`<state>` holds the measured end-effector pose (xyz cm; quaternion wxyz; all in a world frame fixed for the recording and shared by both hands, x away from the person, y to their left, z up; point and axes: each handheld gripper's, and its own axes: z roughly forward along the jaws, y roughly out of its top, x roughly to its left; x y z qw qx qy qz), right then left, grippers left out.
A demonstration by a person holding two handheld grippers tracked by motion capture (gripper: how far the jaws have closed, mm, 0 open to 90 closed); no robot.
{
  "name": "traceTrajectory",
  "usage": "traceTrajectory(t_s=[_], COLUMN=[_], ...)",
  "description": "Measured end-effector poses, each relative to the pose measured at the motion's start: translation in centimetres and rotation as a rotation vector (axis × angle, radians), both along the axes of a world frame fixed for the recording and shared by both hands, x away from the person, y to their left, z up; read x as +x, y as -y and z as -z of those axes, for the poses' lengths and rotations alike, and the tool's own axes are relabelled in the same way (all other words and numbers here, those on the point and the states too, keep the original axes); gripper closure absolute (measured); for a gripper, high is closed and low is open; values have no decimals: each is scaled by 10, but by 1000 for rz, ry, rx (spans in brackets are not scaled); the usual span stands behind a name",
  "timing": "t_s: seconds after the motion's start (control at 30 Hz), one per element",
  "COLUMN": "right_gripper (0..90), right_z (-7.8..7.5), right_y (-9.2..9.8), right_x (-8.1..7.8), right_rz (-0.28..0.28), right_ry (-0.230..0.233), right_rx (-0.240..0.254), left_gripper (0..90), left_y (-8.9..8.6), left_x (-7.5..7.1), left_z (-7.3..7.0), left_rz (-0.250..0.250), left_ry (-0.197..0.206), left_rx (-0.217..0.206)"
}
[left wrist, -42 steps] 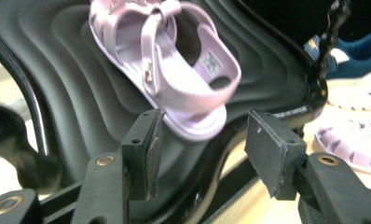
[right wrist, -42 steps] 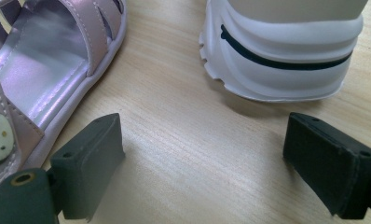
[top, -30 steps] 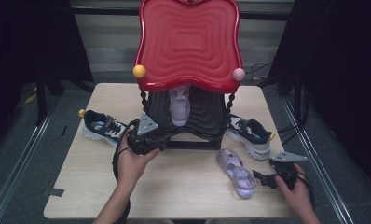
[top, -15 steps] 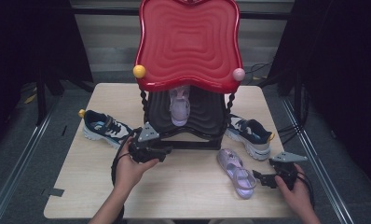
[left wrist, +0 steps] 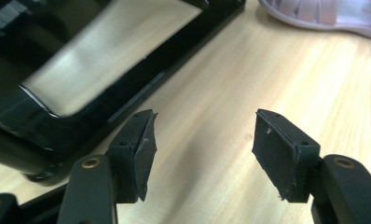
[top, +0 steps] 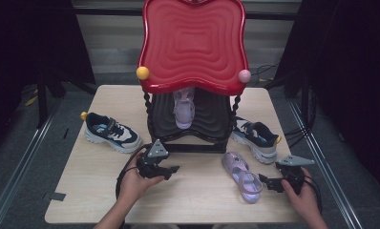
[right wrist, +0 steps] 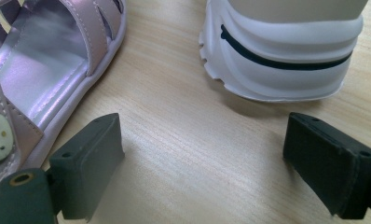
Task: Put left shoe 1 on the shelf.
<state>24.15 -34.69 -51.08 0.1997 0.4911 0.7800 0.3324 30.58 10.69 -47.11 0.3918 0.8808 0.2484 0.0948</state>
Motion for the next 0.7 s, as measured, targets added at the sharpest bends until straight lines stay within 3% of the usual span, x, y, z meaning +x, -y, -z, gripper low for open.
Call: traceTrajectory(t_s=[0.37, 0.53, 0.7], right_gripper=[110, 111, 111], right_z=[0, 0, 0], right_y=[0, 0, 0], right_x=[0, 0, 0], right_rz=[0, 0, 0], right_ry=[0, 0, 0], right_rx=[0, 0, 0], left_gripper=[369, 351, 312], left_y=[-10, -13, -15], left_x=[-1, -1, -4], left_z=[26, 32, 35], left_rz=[18, 22, 54], left_ry=[-68, -59, -24], left_rx=[-7, -7, -6])
